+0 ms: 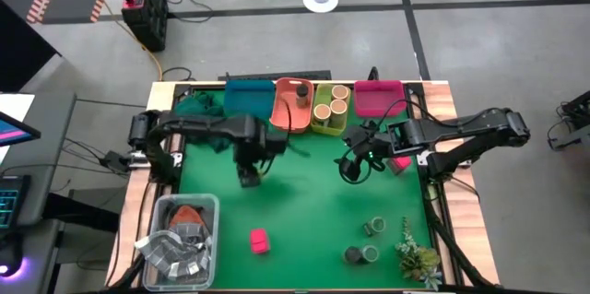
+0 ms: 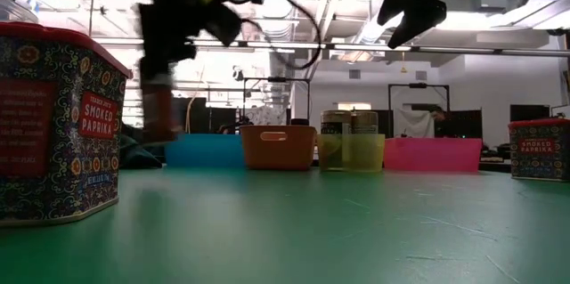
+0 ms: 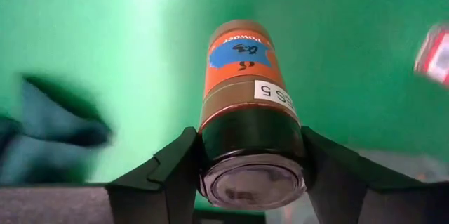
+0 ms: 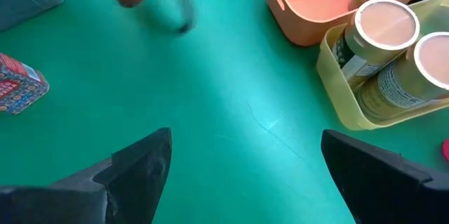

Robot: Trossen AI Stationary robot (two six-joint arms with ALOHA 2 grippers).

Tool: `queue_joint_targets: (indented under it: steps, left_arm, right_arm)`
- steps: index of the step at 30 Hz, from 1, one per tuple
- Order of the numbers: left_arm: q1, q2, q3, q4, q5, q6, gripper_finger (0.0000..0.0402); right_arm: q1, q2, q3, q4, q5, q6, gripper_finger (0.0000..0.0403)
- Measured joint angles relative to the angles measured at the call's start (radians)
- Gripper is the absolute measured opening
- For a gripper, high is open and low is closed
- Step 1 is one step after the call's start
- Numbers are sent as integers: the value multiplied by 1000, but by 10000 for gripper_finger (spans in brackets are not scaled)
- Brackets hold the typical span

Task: Sort spices by type
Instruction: Put the left black seasoning bottle into the orange bin

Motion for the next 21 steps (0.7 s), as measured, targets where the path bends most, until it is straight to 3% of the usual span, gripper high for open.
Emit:
queue_joint_targets:
  steps: [11, 21]
  left_arm:
    - [244, 19, 341, 16, -70, 90, 208]
    - [377, 281, 688, -38, -108, 201, 208]
  right_arm:
    - [-20, 0, 0, 0, 0, 21, 392]
    - [-16, 0, 0, -1, -1, 41, 392]
